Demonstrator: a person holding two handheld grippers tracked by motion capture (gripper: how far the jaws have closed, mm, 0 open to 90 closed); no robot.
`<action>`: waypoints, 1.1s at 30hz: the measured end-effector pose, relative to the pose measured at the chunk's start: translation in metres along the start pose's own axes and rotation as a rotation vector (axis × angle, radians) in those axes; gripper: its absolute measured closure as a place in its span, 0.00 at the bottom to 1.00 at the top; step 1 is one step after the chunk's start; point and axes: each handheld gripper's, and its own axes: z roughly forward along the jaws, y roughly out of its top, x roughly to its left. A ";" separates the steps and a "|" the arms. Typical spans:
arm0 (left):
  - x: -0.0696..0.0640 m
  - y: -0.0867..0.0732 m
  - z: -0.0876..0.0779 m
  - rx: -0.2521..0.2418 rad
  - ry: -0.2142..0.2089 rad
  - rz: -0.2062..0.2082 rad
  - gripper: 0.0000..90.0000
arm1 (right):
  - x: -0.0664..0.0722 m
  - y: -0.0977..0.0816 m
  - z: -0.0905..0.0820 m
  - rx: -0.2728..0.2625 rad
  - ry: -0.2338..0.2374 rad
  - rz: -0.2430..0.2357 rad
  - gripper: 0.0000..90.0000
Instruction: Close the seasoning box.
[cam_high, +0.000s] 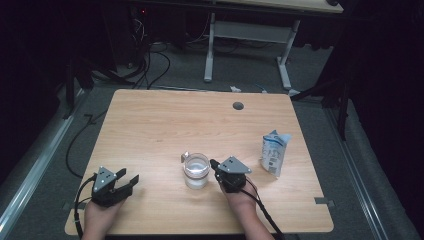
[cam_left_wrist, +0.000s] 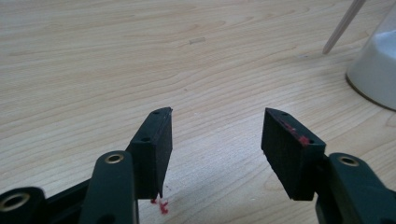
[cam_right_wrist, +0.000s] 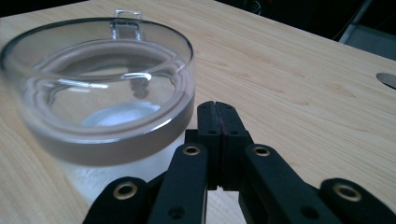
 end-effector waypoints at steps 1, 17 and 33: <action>0.000 0.000 0.000 -0.006 0.003 -0.008 0.48 | 0.001 0.000 0.001 0.002 0.002 0.004 1.00; -0.001 -0.001 0.001 0.007 0.008 -0.002 0.48 | 0.022 -0.011 -0.008 -0.011 0.035 -0.011 1.00; 0.002 -0.003 -0.001 0.006 0.020 -0.017 0.48 | 0.025 -0.001 -0.001 -0.041 0.043 0.000 1.00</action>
